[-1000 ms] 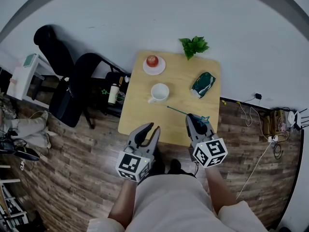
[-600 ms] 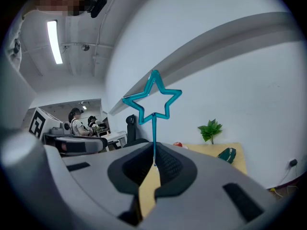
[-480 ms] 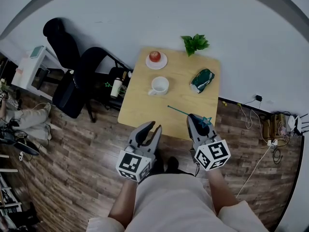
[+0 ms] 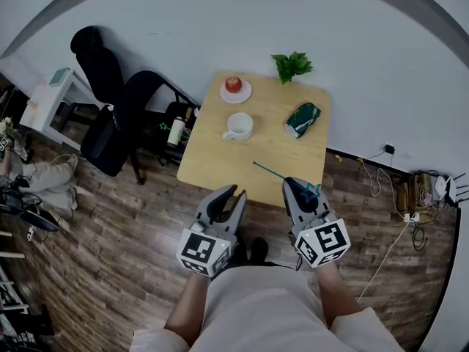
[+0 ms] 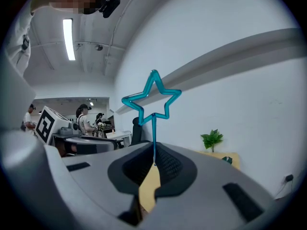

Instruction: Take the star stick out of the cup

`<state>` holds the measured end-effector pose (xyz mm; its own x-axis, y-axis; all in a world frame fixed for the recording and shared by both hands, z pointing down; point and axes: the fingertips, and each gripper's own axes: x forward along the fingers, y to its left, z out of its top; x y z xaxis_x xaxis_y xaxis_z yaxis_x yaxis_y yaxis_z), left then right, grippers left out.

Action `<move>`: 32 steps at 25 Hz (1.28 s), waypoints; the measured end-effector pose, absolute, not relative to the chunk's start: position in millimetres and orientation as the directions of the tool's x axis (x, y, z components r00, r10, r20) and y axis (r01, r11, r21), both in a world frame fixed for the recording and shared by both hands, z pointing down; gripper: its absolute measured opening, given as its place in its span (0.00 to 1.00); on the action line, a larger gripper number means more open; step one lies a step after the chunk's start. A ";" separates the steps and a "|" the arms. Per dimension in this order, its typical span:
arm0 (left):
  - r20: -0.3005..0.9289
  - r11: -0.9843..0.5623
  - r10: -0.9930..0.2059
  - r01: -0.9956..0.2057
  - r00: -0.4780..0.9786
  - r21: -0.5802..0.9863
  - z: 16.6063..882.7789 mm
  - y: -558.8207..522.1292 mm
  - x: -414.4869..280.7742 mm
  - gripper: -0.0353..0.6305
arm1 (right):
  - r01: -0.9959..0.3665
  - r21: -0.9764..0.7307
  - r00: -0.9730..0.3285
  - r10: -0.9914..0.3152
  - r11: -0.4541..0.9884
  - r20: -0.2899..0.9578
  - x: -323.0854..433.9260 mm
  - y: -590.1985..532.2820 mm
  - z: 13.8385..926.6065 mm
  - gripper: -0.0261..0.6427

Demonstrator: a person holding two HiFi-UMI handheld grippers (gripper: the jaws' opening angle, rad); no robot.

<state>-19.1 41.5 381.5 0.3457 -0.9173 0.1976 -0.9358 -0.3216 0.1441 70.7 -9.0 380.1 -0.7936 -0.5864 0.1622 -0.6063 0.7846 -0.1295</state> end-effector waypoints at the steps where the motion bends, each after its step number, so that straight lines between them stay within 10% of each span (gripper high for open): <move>1: 0.196 -0.322 -0.918 -0.936 0.346 0.143 381.0 43.9 -16.8 0.16 | -0.605 -0.122 -0.794 -0.586 0.787 0.160 71.9 -5.9 378.5 0.06; 32: 0.187 -0.310 -0.926 -0.943 0.328 0.120 370.1 64.7 -6.1 0.08 | -0.551 -0.045 -0.829 -0.540 0.833 0.143 67.7 31.8 367.7 0.06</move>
<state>-6.1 64.7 370.1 0.3284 -0.9259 0.1865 -0.9430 -0.3103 0.1199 67.7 31.8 367.7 -0.8292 -0.5402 0.1435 -0.5508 0.8334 -0.0450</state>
